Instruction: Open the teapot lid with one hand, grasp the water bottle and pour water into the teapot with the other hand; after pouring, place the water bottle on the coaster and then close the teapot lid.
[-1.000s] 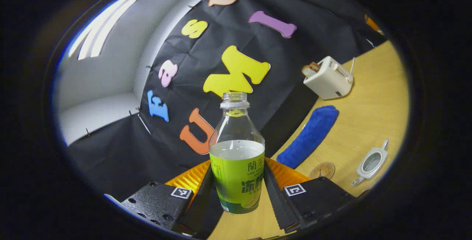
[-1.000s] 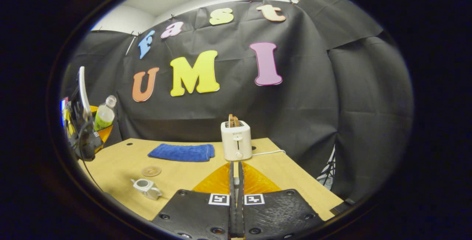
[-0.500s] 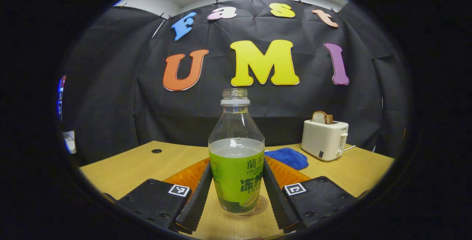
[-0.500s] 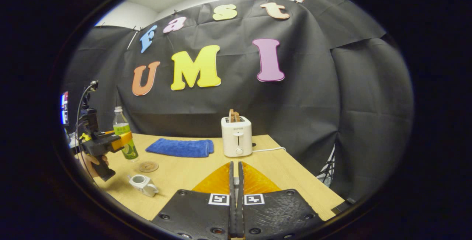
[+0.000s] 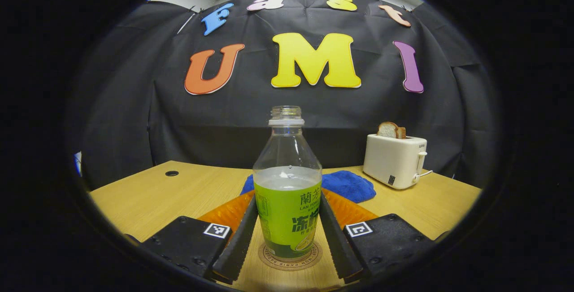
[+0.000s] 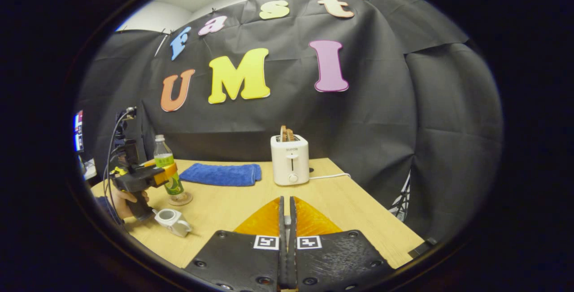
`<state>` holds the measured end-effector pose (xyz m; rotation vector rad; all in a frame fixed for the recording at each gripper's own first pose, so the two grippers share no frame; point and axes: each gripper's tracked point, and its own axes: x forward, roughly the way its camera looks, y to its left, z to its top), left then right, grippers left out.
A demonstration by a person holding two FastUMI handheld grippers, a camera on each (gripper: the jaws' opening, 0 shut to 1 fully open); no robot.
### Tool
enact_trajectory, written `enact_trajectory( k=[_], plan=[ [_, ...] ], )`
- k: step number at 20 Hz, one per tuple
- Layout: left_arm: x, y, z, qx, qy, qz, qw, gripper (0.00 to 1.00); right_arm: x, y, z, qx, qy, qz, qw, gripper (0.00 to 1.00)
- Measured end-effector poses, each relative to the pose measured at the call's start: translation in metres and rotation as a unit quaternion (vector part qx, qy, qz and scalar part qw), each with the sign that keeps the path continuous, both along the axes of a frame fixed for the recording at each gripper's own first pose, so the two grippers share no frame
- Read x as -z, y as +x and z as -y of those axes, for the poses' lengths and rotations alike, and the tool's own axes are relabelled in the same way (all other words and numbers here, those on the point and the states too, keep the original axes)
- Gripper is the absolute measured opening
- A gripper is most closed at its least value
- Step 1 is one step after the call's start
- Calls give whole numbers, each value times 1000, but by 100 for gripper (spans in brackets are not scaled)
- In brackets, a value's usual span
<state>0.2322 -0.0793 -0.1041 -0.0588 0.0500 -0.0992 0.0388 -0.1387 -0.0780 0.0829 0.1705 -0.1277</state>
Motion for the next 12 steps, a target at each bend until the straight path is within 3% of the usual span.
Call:
enact_trajectory(
  k=[6,8,12],
  plan=[
    [0,-2,1,0,8,2,1000,81,5,1,-5,-3,-4,-5,1000,0],
    [-10,-11,2,3,9,9,1000,92,5,2,-7,-5,-8,-6,1000,0],
    [-37,-35,7,11,20,27,999,92,4,2,-12,-9,-12,-6,1000,0]
  ],
)
